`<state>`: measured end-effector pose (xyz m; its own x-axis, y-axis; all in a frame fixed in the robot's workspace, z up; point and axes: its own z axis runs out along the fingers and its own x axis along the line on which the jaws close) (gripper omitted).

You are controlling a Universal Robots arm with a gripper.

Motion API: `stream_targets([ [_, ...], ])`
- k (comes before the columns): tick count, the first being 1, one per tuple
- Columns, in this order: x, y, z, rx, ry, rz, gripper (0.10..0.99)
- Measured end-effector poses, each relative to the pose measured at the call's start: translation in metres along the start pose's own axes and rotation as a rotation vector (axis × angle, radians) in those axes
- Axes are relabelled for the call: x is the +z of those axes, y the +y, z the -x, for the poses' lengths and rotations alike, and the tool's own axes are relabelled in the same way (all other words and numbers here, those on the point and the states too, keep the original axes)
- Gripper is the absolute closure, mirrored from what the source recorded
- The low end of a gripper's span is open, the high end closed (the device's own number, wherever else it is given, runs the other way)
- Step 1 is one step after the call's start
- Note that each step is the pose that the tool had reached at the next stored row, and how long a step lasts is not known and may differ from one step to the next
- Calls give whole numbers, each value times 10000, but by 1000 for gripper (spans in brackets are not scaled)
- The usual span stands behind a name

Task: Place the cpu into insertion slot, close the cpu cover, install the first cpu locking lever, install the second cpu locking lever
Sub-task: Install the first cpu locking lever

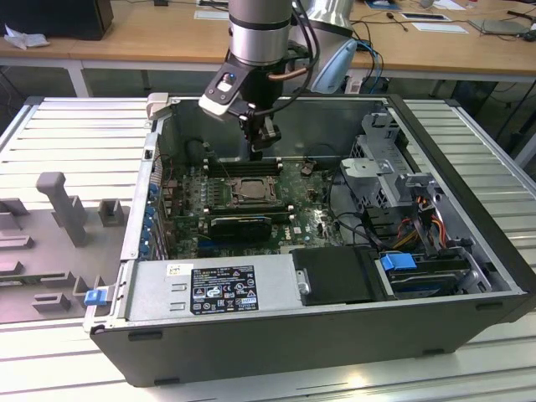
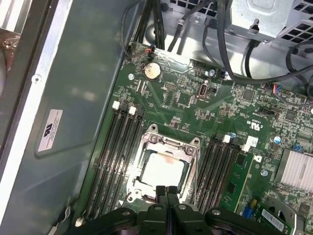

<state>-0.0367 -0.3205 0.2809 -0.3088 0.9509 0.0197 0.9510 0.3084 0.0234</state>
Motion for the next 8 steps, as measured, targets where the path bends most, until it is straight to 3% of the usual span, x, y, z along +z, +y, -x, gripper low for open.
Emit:
stream_targets([
  [8,0,0,0,-333,8,-7,980],
])
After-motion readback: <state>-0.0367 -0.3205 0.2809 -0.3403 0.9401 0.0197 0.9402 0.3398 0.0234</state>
